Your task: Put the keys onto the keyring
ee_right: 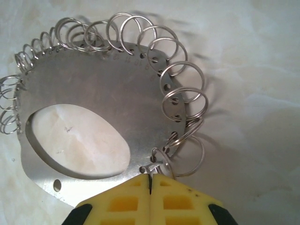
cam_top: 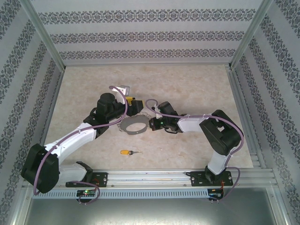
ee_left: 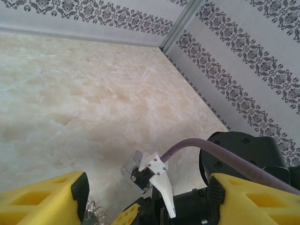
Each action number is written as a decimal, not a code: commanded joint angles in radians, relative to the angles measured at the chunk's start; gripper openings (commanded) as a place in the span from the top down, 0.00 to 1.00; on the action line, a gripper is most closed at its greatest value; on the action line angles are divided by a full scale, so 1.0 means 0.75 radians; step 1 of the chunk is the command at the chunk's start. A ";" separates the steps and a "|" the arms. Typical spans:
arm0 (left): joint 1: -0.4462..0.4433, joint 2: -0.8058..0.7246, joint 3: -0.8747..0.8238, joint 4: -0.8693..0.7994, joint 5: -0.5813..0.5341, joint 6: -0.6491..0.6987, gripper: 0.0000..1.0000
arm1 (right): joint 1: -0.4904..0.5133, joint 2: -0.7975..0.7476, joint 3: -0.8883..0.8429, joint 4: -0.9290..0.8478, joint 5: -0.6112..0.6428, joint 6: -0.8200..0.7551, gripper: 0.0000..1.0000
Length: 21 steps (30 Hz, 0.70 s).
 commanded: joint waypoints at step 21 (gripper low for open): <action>0.053 -0.024 0.052 -0.024 0.138 0.071 0.28 | -0.203 -0.567 -0.108 0.308 -0.218 -0.237 1.00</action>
